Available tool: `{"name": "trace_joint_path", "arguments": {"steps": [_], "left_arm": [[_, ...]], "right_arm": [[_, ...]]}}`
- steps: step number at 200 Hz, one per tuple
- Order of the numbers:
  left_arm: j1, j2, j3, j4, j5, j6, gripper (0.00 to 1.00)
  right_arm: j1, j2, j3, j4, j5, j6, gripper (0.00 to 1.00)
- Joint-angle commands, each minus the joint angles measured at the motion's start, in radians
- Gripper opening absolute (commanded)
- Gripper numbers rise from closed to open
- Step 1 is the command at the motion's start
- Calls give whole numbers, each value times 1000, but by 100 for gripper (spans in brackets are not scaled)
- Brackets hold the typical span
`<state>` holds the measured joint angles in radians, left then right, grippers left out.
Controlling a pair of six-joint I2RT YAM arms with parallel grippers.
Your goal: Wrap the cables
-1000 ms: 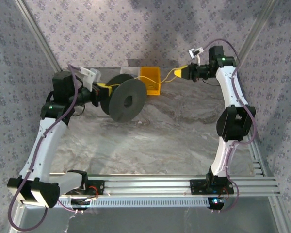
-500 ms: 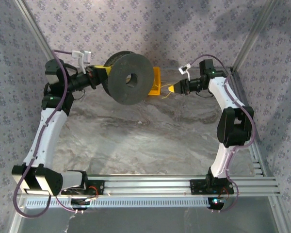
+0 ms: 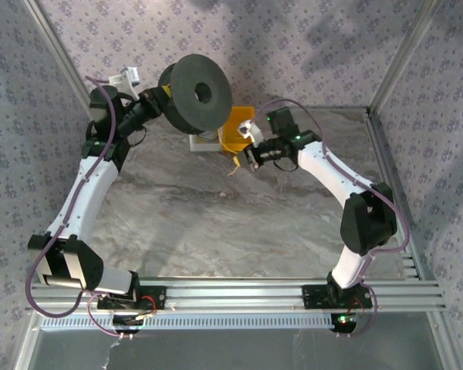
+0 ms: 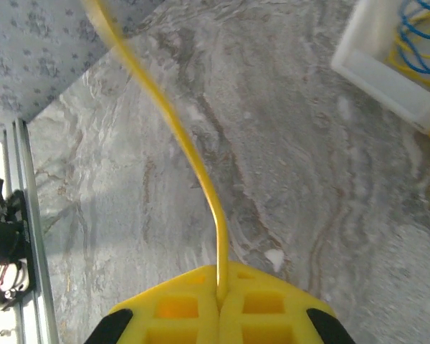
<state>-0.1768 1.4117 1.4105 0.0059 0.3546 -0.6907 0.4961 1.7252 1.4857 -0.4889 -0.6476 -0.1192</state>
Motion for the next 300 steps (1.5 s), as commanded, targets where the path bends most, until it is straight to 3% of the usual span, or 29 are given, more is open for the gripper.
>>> {"name": "trace_joint_path", "arguments": {"steps": [1, 44, 96, 140, 201, 277, 300], "left_arm": [[-66, 14, 159, 26, -364, 85, 0], [-242, 200, 368, -286, -736, 449, 0], [-361, 283, 321, -447, -916, 697, 0], [-421, 237, 199, -557, -861, 840, 0], [-494, 103, 64, -734, -706, 1089, 0], [-502, -66, -55, -776, -412, 1197, 0], [-504, -90, -64, -769, -396, 1203, 0]], "right_arm": [[117, -43, 28, -83, 141, 21, 0], [276, -65, 178, -205, 201, -16, 0], [288, -83, 376, -347, 278, -67, 0], [221, -68, 529, -451, 325, -138, 0], [52, -13, 617, -495, 243, -214, 0], [-74, 44, 588, -510, 175, -263, 0], [-105, 54, 589, -520, 144, -269, 0]]}}
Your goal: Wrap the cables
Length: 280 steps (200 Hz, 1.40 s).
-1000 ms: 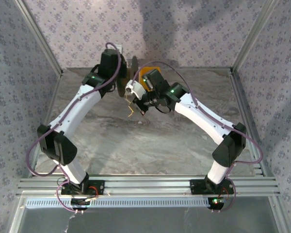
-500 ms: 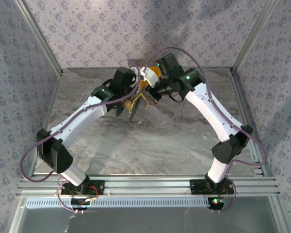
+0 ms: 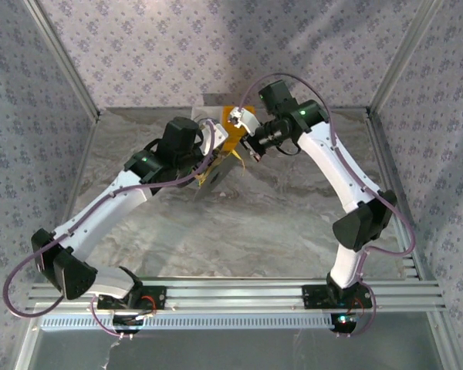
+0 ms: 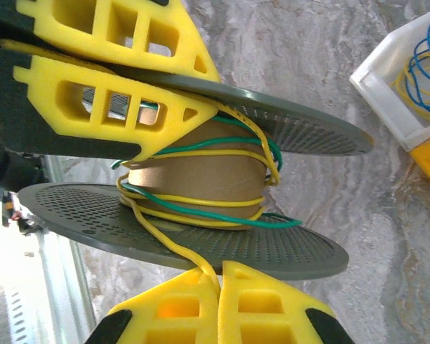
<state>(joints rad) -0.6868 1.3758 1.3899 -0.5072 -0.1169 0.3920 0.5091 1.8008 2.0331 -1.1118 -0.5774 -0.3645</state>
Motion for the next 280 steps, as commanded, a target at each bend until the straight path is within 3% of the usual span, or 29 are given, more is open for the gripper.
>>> {"name": "trace_joint_path", "arguments": {"steps": [1, 58, 124, 151, 175, 200, 214, 249, 280], "left_arm": [[6, -55, -44, -255, 74, 120, 0], [7, -23, 37, -205, -24, 75, 0], [-5, 25, 130, -177, -84, 25, 0], [-8, 29, 151, -177, -92, 20, 0], [-8, 46, 183, -181, -139, -1, 0], [-6, 45, 210, -177, -128, -26, 0], [-6, 44, 234, -177, -101, -36, 0], [-6, 24, 280, -177, -9, -54, 0], [-5, 13, 306, -177, 33, -71, 0]], "right_arm": [[-120, -23, 41, 101, 69, -25, 0], [-118, -71, -60, 196, -1, 7, 1], [-124, -113, -154, 238, 37, 33, 25], [-133, -131, -186, 258, 35, 46, 28], [-138, -159, -233, 282, 12, 69, 44], [-145, -222, -356, 351, -23, 115, 71], [-158, -256, -448, 418, -69, 176, 81], [-216, -288, -679, 635, -157, 403, 96], [-246, -240, -773, 750, -171, 538, 98]]}}
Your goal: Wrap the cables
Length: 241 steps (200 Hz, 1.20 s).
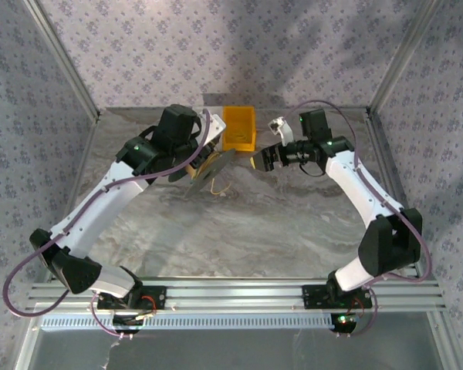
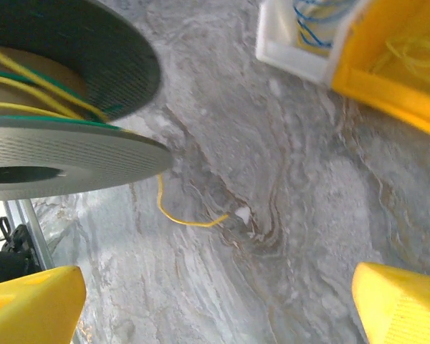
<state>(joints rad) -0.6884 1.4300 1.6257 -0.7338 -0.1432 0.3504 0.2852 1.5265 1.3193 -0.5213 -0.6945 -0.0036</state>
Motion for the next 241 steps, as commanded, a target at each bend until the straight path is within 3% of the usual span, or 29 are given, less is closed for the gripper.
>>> {"name": "trace_joint_path", "arguments": {"steps": [1, 45, 88, 162, 178, 190, 227, 241], "left_arm": [[-3, -42, 72, 50, 60, -30, 0], [-4, -54, 80, 88, 73, -58, 0], [-4, -49, 91, 98, 71, -70, 0], [-4, -50, 102, 108, 59, -76, 0], [-4, -49, 99, 113, 53, -77, 0], [-2, -47, 99, 116, 48, -77, 0], [2, -44, 100, 125, 50, -87, 0], [13, -42, 96, 139, 45, -108, 0]], "right_arm": [[-22, 36, -61, 161, -56, 180, 98], [23, 136, -70, 227, -97, 250, 95], [101, 229, -51, 233, -43, 274, 91], [152, 315, -38, 268, -43, 315, 74], [156, 316, -41, 279, -49, 323, 66], [159, 315, -44, 285, -50, 326, 54], [162, 299, -53, 282, -30, 324, 0], [170, 276, -65, 265, -1, 306, 0]]}}
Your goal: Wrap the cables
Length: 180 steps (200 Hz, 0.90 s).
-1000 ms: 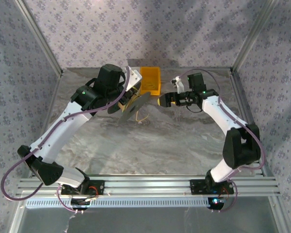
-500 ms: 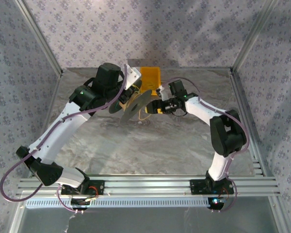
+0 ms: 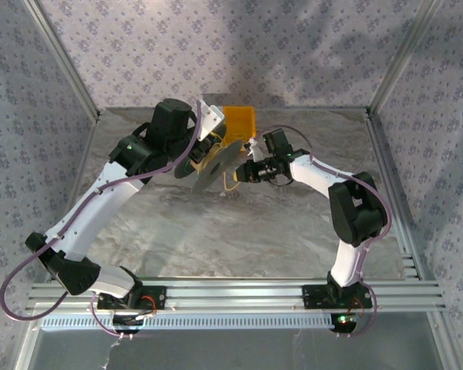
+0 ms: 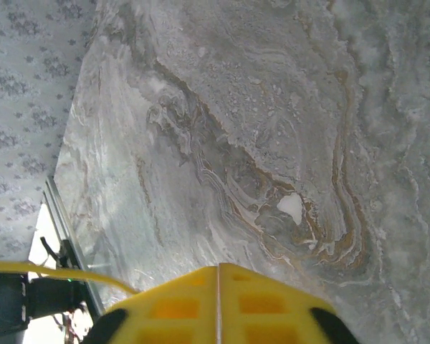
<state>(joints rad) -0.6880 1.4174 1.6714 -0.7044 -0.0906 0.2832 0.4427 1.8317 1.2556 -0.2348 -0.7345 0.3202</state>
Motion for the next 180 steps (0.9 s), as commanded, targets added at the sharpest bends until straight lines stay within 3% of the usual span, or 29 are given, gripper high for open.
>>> {"name": "trace_joint_path", "arguments": {"steps": [1, 35, 69, 89, 124, 180], "left_arm": [[14, -29, 49, 111, -9, -45, 0], [115, 21, 67, 196, -92, -279, 0], [194, 116, 111, 255, -125, -507, 0], [191, 175, 112, 321, -204, -516, 0], [164, 309, 189, 248, -312, -464, 0], [132, 295, 40, 211, -326, -408, 0]], "right_arm": [[12, -29, -1, -21, 39, -18, 0], [98, -141, -39, -125, 222, -103, 0], [299, -218, 2, -248, 532, -174, 0], [414, -218, 84, -312, 665, -193, 0], [561, -216, 306, -454, 798, -271, 0], [551, -269, 659, -543, 810, -455, 0]]}}
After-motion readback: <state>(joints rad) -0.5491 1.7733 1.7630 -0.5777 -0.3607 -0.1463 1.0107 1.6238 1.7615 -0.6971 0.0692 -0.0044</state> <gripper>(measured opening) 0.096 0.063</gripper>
